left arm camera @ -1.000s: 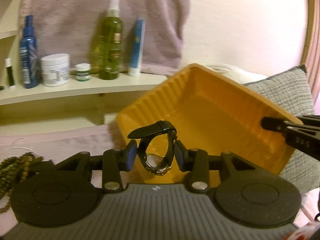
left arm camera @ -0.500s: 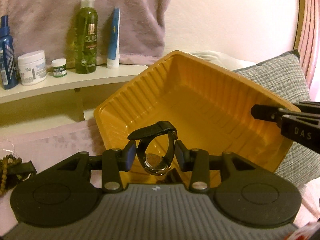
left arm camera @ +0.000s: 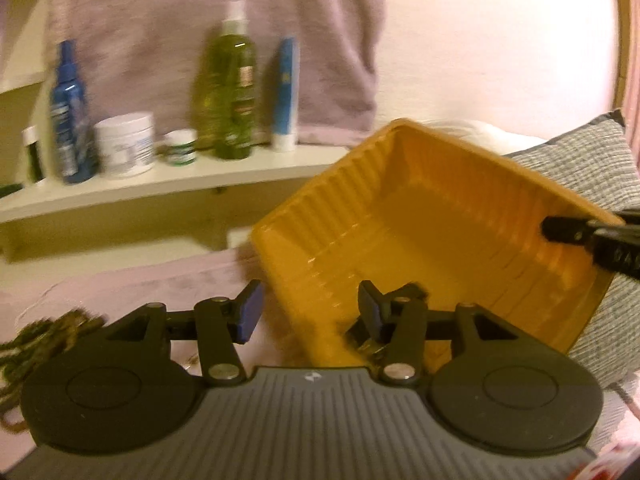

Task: Organize jewelry
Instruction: 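Open the left tool to drop the watch into the orange tray, then grasp the small pearl stud earring with the left tool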

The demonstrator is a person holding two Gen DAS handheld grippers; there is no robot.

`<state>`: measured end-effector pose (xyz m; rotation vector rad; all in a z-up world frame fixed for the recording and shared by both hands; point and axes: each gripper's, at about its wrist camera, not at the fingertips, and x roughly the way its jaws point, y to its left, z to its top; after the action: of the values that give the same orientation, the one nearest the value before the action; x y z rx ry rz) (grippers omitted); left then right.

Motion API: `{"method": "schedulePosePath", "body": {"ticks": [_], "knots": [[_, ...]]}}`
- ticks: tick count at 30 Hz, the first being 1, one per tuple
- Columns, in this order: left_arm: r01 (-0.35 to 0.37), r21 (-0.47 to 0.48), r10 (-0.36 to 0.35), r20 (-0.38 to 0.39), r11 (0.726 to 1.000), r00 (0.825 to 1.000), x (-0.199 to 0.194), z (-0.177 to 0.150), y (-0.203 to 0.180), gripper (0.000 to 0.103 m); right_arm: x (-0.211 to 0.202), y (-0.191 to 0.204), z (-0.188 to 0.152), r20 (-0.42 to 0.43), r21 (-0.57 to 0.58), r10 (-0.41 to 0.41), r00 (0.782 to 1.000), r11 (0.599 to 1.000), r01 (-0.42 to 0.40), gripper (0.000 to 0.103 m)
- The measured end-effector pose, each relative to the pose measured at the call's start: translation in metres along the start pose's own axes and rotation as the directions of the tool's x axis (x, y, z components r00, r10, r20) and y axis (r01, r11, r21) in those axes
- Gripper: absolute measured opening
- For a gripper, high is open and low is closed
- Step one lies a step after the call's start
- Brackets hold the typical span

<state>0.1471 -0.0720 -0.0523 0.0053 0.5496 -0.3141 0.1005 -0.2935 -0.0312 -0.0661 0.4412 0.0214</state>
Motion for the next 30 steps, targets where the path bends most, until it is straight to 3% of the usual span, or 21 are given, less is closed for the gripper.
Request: {"method": "schedulePosePath", "body": {"ticks": [13,21,30], "knots": [[-0.183,-0.02,0.181,-0.061,0.983,0.982,-0.004,-0.037,0.051,0.048,0.0,0.0,0.0,-0.004,-0.003,-0.001,1.0,1.0,0.001,0.006],[-0.183,0.003,0.183,-0.073,0.983,0.98,0.015,-0.038,0.053,0.047,0.001,0.0,0.001,-0.007,-0.009,-0.004,1.0,1.0,0.004,0.006],[-0.184,0.027,0.186,-0.087,0.983,0.979,0.033,-0.036,0.053,0.031,0.001,0.0,0.001,-0.008,-0.008,-0.002,1.0,1.0,0.002,0.006]]}}
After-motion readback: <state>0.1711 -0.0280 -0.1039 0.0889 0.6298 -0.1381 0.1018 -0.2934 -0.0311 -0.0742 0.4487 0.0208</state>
